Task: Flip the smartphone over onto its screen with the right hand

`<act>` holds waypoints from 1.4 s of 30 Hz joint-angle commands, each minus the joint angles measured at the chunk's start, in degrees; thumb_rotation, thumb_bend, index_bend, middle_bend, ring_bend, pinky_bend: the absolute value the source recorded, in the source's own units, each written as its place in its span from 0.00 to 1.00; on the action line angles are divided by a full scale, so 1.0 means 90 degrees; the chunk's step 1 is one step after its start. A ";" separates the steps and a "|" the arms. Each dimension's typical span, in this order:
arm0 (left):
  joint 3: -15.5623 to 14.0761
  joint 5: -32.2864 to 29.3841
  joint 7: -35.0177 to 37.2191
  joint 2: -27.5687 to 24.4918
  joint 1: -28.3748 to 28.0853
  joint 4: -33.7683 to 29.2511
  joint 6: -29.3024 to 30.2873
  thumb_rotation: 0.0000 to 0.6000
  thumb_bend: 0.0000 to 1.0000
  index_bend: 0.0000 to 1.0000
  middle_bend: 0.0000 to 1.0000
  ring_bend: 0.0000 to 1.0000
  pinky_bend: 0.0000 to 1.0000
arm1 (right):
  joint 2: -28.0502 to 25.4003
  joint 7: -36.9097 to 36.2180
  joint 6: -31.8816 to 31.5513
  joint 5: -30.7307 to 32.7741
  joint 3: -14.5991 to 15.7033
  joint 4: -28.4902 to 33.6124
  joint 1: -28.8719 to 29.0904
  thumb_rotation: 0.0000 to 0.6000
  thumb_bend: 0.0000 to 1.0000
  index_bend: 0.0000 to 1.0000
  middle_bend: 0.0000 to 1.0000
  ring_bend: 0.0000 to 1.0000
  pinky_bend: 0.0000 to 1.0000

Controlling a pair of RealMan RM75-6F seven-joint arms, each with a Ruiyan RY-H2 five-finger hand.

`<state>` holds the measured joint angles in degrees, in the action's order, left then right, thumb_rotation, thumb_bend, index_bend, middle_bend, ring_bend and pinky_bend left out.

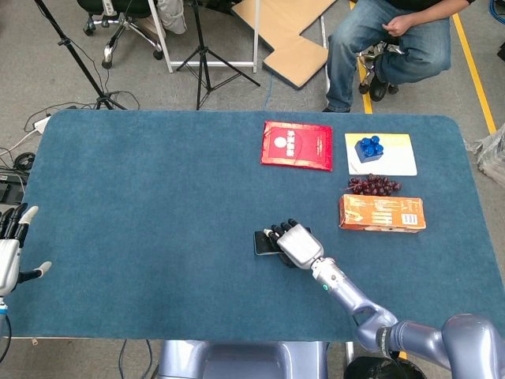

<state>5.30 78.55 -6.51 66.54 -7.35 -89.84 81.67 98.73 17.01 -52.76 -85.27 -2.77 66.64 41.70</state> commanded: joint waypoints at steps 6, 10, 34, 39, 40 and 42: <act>-0.0016 0.0005 -0.0029 -0.0011 -0.0002 -0.0034 -0.0009 1.00 0.00 0.00 0.00 0.00 0.00 | -0.0316 -0.1245 -0.0365 -0.0302 0.0203 0.0696 -0.0179 1.00 0.75 0.37 0.43 0.37 0.35; -0.0029 0.0019 -0.0056 -0.0021 -0.0002 -0.0069 -0.0006 1.00 0.00 0.00 0.00 0.00 0.00 | -0.0524 -0.1726 -0.0276 -0.0119 0.0078 0.1123 -0.0179 1.00 0.75 0.38 0.43 0.38 0.36; -0.0025 -0.0019 0.0096 -0.0066 -0.0027 -0.0034 -0.0082 1.00 0.00 0.00 0.00 0.00 0.00 | -0.0019 -0.1354 -0.1102 0.0326 -0.0962 -0.0122 0.0172 1.00 0.57 0.27 0.20 0.12 0.09; -0.0082 0.0192 0.0209 -0.0118 0.0026 -0.0101 0.0074 1.00 0.00 0.00 0.00 0.00 0.00 | -0.0812 -0.1350 -0.2119 -0.0168 -0.0815 0.0678 -0.0313 1.00 0.05 0.15 0.07 0.01 0.00; -0.0095 0.0237 0.0223 -0.0125 0.0037 -0.0114 0.0107 1.00 0.00 0.00 0.00 0.00 0.00 | -0.0967 -0.1201 -0.2273 -0.0205 -0.0781 0.0826 -0.0427 1.00 0.01 0.13 0.04 0.00 0.00; -0.0126 0.0347 0.0238 -0.0142 0.0061 -0.0139 0.0190 1.00 0.00 0.00 0.00 0.00 0.00 | -0.1303 -0.0948 -0.2520 -0.0197 -0.0695 0.1205 -0.0693 1.00 0.00 0.10 0.01 0.00 0.00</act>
<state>4.42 81.08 -4.55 65.42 -7.00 -90.88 82.86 90.96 5.96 -72.26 -85.68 -10.23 73.11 38.82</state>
